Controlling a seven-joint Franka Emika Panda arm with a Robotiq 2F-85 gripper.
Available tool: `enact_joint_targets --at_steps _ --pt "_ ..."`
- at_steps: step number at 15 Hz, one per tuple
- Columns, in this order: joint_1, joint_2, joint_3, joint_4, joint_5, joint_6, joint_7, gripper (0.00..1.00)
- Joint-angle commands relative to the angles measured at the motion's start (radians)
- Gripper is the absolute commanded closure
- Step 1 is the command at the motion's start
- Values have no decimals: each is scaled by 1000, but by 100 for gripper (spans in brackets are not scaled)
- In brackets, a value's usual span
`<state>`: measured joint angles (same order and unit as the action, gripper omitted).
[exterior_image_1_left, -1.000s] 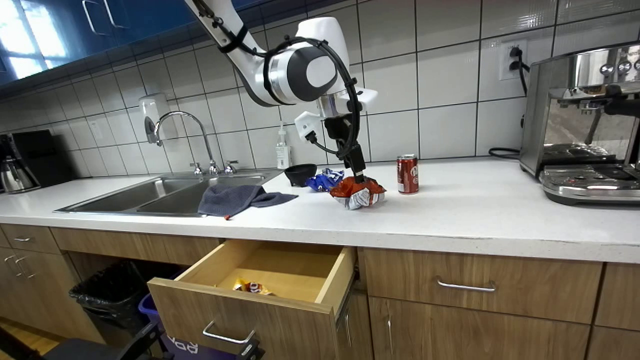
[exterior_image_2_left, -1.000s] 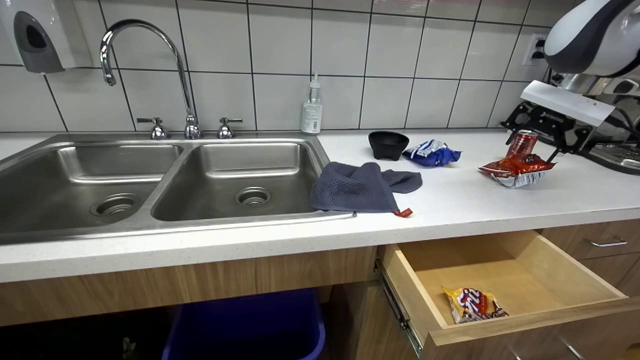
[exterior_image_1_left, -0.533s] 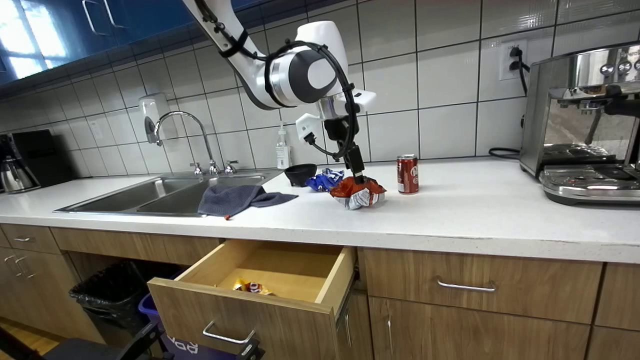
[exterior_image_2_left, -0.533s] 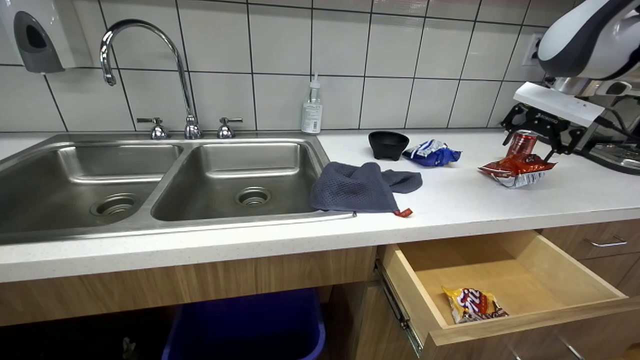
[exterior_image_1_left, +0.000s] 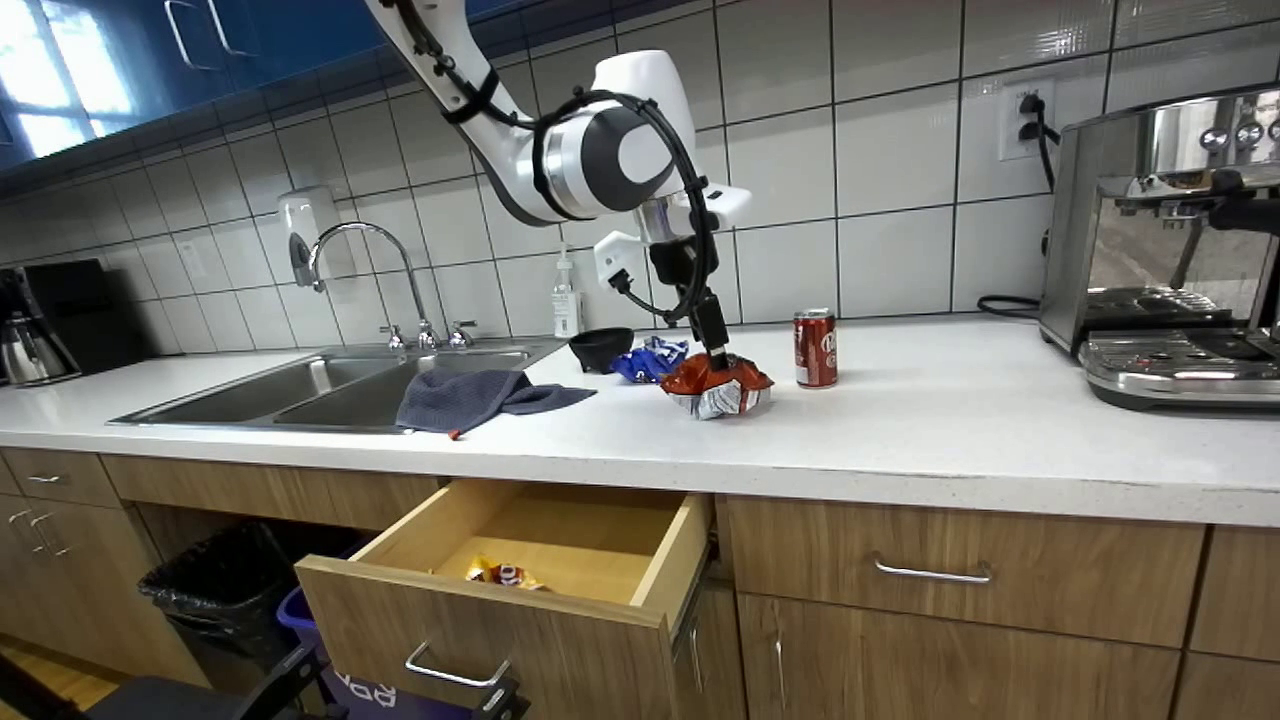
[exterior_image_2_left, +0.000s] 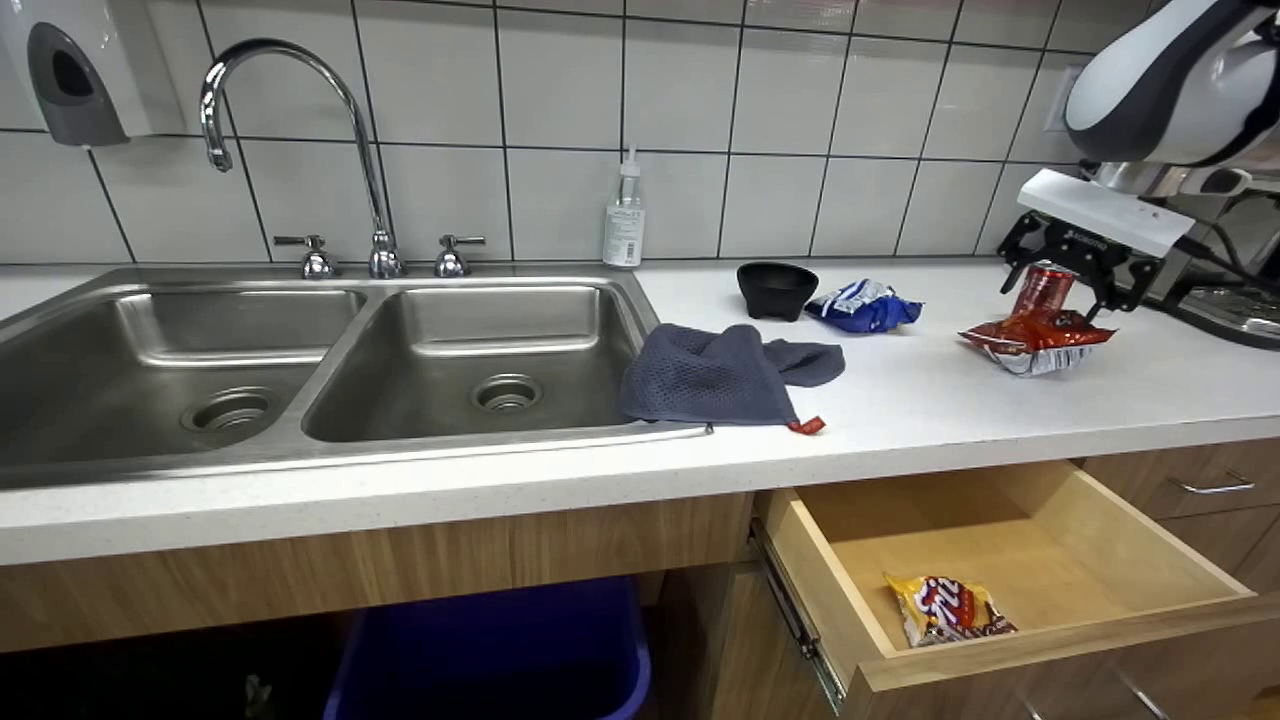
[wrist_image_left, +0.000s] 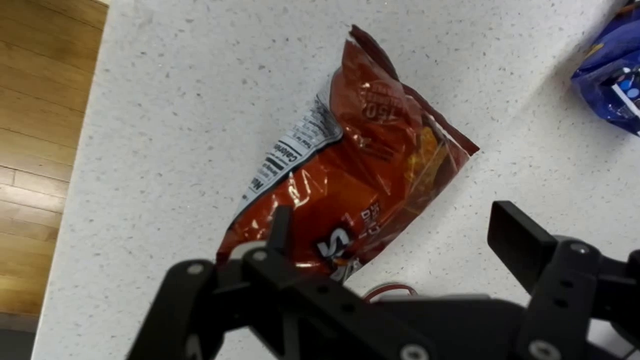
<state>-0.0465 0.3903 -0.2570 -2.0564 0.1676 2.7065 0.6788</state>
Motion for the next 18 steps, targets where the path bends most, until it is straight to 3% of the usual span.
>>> enact_joint_targets --at_steps 1,6,7,8,10,18 --pt "11 25 -13 39 -22 -14 44 0" --pt "12 40 -13 53 -21 -17 49 0" --pt "12 42 -14 56 -22 -16 50 6" --pt "12 44 -14 58 -21 -16 50 26" --pt "11 47 -11 62 -19 -17 48 32" --pt "11 44 -9 59 -19 -19 42 94"
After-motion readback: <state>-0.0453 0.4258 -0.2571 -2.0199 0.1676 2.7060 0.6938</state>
